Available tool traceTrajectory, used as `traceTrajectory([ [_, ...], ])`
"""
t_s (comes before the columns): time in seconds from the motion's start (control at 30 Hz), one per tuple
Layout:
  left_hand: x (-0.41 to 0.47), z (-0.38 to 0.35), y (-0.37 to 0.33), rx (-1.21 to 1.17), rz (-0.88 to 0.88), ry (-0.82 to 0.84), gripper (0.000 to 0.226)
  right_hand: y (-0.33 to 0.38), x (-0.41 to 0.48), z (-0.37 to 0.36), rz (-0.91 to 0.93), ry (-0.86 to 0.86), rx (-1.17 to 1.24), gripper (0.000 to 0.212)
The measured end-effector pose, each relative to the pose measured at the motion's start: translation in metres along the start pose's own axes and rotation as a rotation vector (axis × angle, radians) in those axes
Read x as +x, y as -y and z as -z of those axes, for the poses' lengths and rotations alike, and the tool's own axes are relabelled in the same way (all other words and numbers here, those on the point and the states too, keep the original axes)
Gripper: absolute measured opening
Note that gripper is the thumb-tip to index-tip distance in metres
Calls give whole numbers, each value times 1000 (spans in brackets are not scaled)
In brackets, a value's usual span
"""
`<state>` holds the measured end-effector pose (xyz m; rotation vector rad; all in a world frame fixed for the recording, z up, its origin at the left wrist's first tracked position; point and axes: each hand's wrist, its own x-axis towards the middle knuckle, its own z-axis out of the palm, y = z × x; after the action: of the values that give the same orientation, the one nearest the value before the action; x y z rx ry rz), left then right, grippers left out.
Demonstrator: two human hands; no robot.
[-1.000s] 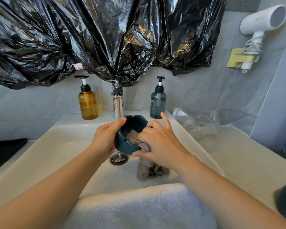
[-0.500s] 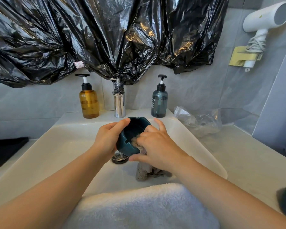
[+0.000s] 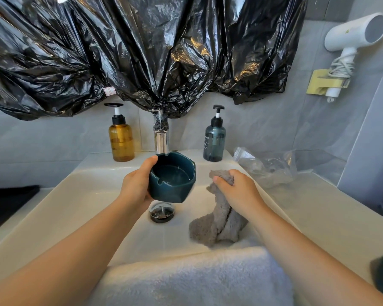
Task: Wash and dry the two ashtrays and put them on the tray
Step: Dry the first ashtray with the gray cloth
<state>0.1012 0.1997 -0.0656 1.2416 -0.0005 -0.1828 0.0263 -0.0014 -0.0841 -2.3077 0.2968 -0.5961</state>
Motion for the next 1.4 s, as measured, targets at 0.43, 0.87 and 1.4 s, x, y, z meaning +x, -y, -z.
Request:
traceTrajectory([
  [0.43,-12,-16,6,32,-6,177,26,19,2,-8,-298,386,473,51],
  [0.87,-19,-10,-4,506,-290,166,44,17,2,-2,-443,327,631,64],
  [1.4,-39,-6,-10,1317,-758,579,15,7,5,0,-510,404,612,70],
])
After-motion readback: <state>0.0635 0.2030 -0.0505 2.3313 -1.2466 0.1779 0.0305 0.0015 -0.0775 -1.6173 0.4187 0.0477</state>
